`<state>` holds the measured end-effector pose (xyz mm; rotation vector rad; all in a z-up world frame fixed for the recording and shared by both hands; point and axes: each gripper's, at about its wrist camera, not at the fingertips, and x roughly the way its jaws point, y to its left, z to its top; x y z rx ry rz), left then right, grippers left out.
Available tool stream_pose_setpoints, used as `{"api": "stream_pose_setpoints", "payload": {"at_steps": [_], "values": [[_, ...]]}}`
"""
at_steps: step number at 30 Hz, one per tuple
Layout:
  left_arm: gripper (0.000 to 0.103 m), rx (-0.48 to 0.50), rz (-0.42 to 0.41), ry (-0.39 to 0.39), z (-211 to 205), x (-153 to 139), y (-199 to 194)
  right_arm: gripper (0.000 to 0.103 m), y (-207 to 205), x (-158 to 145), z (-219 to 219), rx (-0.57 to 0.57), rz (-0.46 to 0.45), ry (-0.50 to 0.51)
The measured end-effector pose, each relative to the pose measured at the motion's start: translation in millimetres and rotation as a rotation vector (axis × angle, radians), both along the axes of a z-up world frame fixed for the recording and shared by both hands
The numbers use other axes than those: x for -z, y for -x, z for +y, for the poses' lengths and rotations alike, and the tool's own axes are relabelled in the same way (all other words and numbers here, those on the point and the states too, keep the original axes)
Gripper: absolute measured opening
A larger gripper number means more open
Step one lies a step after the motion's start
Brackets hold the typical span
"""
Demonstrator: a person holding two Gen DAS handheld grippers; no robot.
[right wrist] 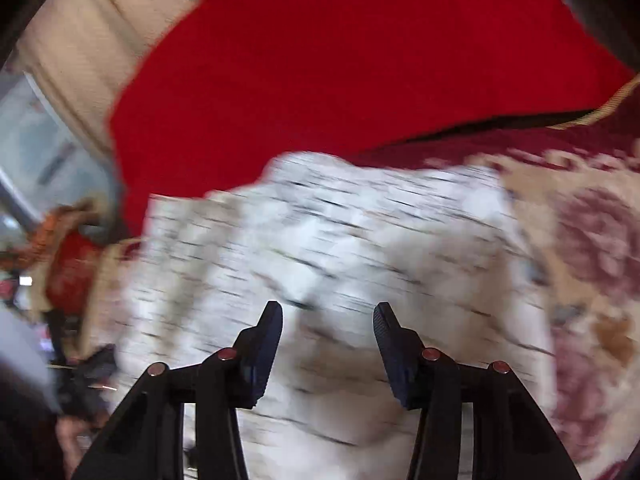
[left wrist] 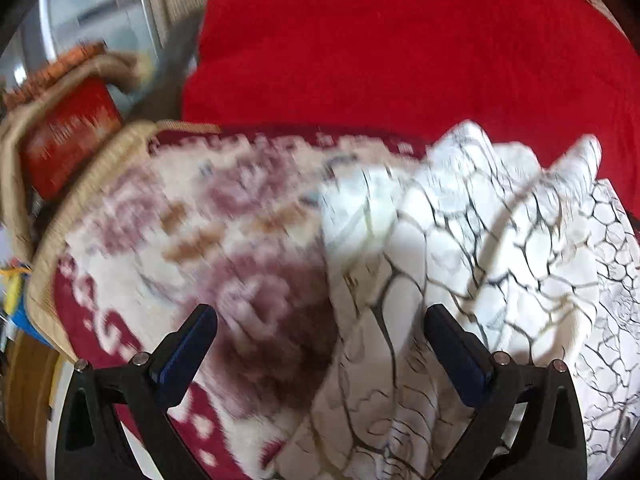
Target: Fold large clothes
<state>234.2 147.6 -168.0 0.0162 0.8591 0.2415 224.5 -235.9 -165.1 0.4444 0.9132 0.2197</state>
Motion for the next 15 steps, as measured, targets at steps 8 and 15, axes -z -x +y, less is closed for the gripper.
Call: {"api": "stream_pose_setpoints", "payload": {"at_steps": [8,15], "values": [[0.103,0.104,-0.067,0.136,9,-25,-12,0.058,-39,2,48,-0.086,0.053,0.044],[0.103,0.225,0.053,0.093,-26,-34,-84,0.058,-35,14,46,-0.117,0.033,0.004]]}}
